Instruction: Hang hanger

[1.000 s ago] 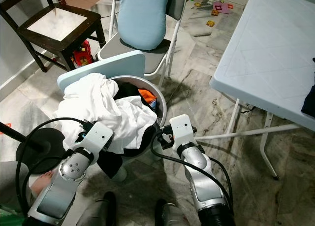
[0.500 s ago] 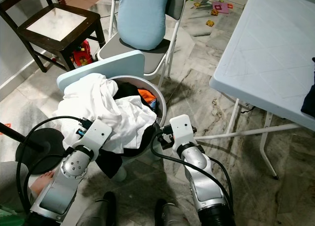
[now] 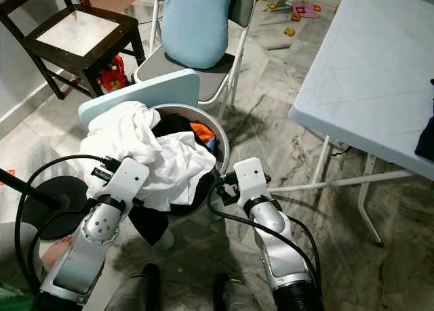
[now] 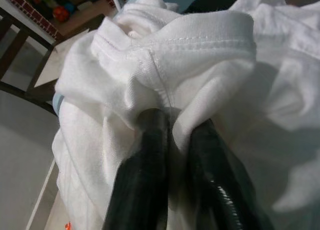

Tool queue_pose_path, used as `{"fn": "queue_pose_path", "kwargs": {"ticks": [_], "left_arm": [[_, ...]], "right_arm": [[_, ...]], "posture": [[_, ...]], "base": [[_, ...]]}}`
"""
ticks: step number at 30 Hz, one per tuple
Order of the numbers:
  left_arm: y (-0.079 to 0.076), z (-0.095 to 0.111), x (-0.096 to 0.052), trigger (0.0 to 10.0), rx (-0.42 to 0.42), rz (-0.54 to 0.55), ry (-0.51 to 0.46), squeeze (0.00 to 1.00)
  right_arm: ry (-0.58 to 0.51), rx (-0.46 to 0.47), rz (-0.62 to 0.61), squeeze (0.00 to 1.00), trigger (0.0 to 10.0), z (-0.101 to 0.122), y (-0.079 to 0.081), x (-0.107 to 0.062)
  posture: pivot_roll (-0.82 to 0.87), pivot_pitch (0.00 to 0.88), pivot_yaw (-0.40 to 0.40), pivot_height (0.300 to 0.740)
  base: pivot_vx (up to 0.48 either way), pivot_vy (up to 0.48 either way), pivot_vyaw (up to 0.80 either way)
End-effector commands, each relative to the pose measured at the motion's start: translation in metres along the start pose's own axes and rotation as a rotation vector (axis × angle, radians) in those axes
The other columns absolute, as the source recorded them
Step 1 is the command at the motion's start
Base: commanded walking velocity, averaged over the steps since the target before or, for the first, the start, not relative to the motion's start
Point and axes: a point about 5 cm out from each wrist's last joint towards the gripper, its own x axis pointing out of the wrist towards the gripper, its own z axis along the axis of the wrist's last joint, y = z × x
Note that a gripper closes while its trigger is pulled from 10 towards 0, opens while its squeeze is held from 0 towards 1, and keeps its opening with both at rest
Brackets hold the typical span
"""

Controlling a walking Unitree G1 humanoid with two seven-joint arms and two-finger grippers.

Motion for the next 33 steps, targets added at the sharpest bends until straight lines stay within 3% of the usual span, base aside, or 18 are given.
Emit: {"fn": "queue_pose_path", "kwargs": {"ticks": [1, 13, 18, 21, 24, 28, 33], "left_arm": [[0.001, 0.006, -0.003, 0.0, -0.015, 0.016, -0.039, 0.0], [-0.003, 0.02, -0.006, 0.0, -0.053, 0.018, -0.135, 0.0], [0.0, 0.059, -0.012, 0.0, -0.151, 0.021, -0.348, 0.0], [0.004, 0.102, -0.022, 0.0, -0.209, -0.01, -0.576, 0.0], [0.005, 0.117, -0.029, 0.0, -0.204, -0.04, -0.662, 0.0], [0.004, 0.123, -0.035, 0.0, -0.217, -0.07, -0.691, 0.0], [0.004, 0.106, -0.033, 0.0, -0.228, -0.073, -0.611, 0.0]], "right_arm": [[0.017, 0.012, -0.002, 0.0, 10.0, -0.005, -0.002, -0.002], [0.019, 0.014, -0.001, 0.0, 10.0, -0.006, -0.003, -0.002], [0.02, 0.018, 0.003, 0.0, 10.0, -0.007, -0.002, -0.002], [0.021, 0.02, 0.004, 0.0, 10.0, -0.007, -0.003, -0.002], [0.02, 0.021, 0.004, 0.0, 10.0, -0.007, -0.003, -0.002], [0.019, 0.024, 0.003, 0.0, 10.0, -0.007, -0.003, -0.002], [0.022, 0.021, 0.002, 0.0, 10.0, -0.008, -0.003, -0.001]], "posture": [[0.05, 0.258, -0.077, 0.74], [0.05, 0.257, -0.08, 0.74], [0.05, 0.251, -0.08, 0.74], [0.05, 0.251, -0.082, 0.74], [0.05, 0.251, -0.082, 0.74], [0.05, 0.252, -0.083, 0.74], [0.05, 0.239, -0.072, 0.74]], "base": [[0.0, 0.0, 0.0], [0.0, 0.0, 0.0], [0.0, 0.0, 0.0], [0.0, 0.0, 0.0], [0.0, 0.0, 0.0], [0.0, 0.0, 0.0], [0.0, 0.0, 0.0]]}}
